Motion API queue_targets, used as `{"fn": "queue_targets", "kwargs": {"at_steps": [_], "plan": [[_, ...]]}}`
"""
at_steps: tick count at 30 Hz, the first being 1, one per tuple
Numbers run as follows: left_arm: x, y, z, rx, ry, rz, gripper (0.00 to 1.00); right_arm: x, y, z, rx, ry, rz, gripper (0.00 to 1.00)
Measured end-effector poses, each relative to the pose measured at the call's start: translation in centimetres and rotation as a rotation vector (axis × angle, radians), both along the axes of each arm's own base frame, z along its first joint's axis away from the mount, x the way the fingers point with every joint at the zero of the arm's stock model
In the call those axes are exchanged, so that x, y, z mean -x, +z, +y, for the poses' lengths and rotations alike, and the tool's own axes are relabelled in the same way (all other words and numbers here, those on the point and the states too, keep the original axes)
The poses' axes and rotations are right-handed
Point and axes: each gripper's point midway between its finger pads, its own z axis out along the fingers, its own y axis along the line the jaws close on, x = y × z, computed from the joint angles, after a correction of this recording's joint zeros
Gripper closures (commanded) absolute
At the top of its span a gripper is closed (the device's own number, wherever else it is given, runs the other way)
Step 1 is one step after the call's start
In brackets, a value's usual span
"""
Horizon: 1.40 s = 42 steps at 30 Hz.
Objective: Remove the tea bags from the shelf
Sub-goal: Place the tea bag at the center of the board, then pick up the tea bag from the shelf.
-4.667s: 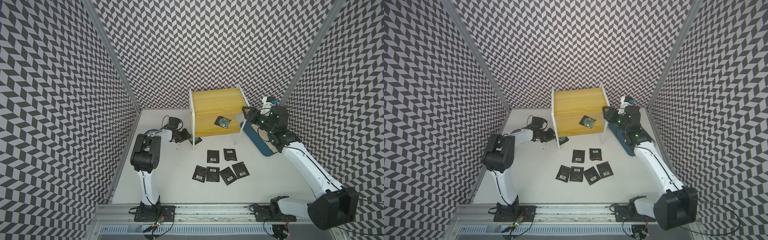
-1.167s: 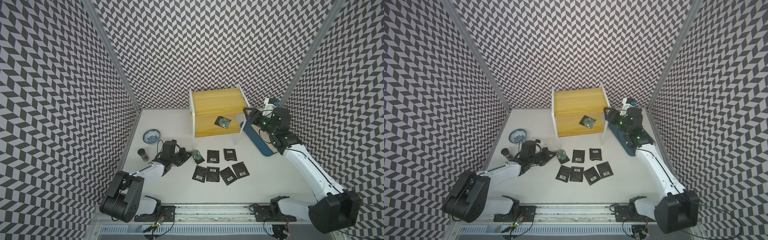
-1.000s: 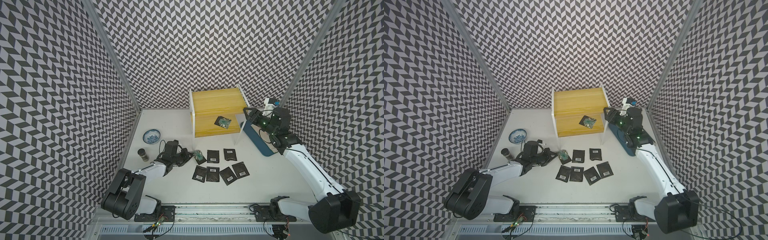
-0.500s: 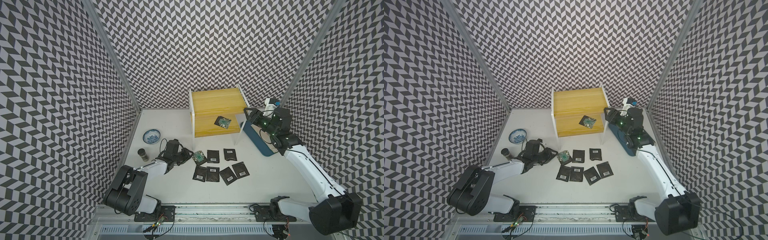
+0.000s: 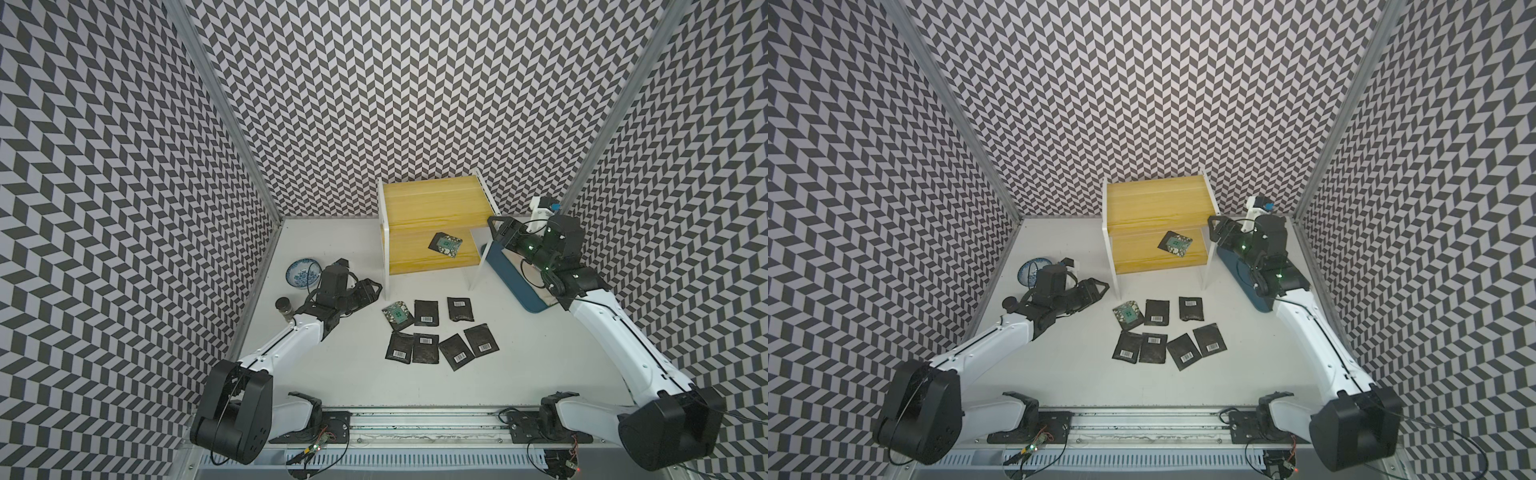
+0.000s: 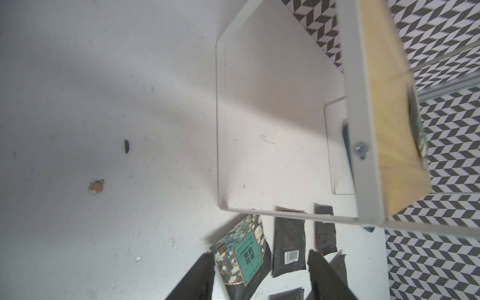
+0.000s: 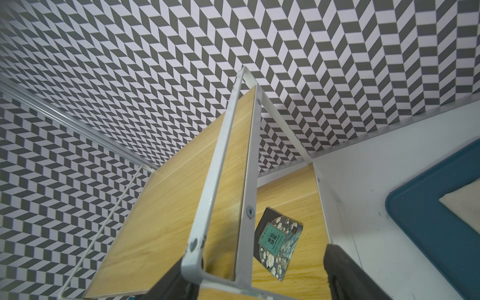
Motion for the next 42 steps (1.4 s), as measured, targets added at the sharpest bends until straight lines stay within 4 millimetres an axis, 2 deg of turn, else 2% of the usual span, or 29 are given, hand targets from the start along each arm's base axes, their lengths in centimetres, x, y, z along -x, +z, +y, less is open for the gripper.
{"fn": "queue_targets", "kwargs": {"at_steps": [9, 14, 17, 22, 26, 29, 33, 36, 39, 42], "plan": [[0.6, 6.6, 0.1, -0.057, -0.080, -0.179, 0.33, 1.7, 3.3, -0.8, 0.029, -0.013, -0.068, 0.17], [0.9, 11.1, -0.3, -0.061, -0.128, -0.297, 0.30, 3.3, 4.4, -1.1, 0.036, -0.010, -0.095, 0.12], [1.2, 13.3, -0.6, -0.057, -0.155, -0.356, 0.29, 4.5, 4.2, -1.4, 0.041, -0.002, -0.102, 0.11], [1.5, 15.6, -1.2, -0.055, -0.197, -0.423, 0.27, 5.4, 2.5, -2.2, 0.024, 0.013, -0.073, 0.11], [1.5, 16.7, -1.9, -0.059, -0.219, -0.453, 0.26, 6.1, -0.8, -1.7, 0.001, 0.060, -0.010, 0.11], [1.3, 16.8, -2.5, -0.070, -0.241, -0.466, 0.25, 6.6, -2.4, -1.2, -0.012, 0.090, 0.025, 0.11], [1.0, 16.4, -3.6, -0.092, -0.266, -0.467, 0.25, 7.9, -3.1, -0.5, -0.058, 0.134, 0.018, 0.10], [0.7, 15.8, -4.0, -0.115, -0.267, -0.463, 0.25, 8.7, -4.5, 0.1, -0.104, 0.157, 0.036, 0.10], [0.3, 15.5, -4.1, -0.138, -0.255, -0.469, 0.25, 9.3, -6.5, 1.5, -0.166, 0.186, 0.080, 0.08], [-0.3, 15.2, -4.2, -0.156, -0.240, -0.473, 0.25, 10.2, -8.6, 4.4, -0.216, 0.242, 0.149, 0.07]]}}
